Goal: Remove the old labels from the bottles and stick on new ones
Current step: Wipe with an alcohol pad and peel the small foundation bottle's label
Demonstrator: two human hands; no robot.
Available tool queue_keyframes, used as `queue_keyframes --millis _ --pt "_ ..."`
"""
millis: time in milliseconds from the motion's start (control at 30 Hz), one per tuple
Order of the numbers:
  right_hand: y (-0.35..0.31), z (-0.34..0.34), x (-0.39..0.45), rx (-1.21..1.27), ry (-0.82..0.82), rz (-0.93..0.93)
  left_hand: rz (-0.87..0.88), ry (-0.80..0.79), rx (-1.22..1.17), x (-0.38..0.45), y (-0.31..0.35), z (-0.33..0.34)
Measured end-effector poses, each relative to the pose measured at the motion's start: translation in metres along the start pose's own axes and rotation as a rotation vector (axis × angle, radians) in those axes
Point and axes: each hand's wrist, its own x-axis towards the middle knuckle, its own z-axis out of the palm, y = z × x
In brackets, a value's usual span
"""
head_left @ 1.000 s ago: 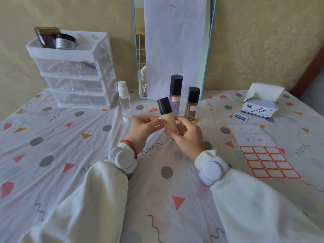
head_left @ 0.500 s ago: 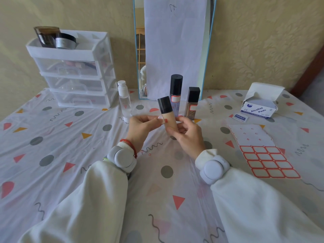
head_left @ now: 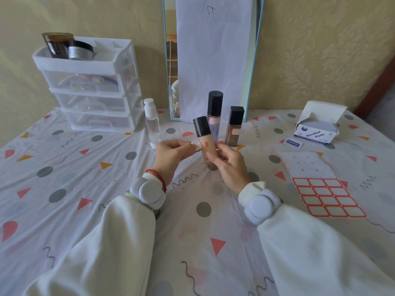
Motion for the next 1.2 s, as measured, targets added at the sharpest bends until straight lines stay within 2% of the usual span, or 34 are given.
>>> queue_keyframes --millis 133,267,467,867,1200 --pt "-0.0003 -0.0001 -0.0001 0.015 -0.024 0.005 0.004 0.008 0.010 -0.0006 -0.0001 0.0003" --pt "0.0001 0.0025 -0.0008 -0.126 -0.043 -0.037 0.002 -0.005 -0.013 -0.0019 0.0009 0.0004" --pt "-0.0008 -0.0001 0.0000 -0.249 0.065 -0.024 0.020 -0.058 -0.004 -0.0031 0.0006 0.0012" --pt "-0.0060 0.0006 -0.0019 -0.197 0.065 -0.069 0.021 -0.071 0.011 -0.0027 0.0032 -0.0007" --pt "-0.0060 0.0017 -0.0014 -0.094 0.060 -0.018 0.017 -0.078 -0.007 -0.0031 0.0035 -0.0010"
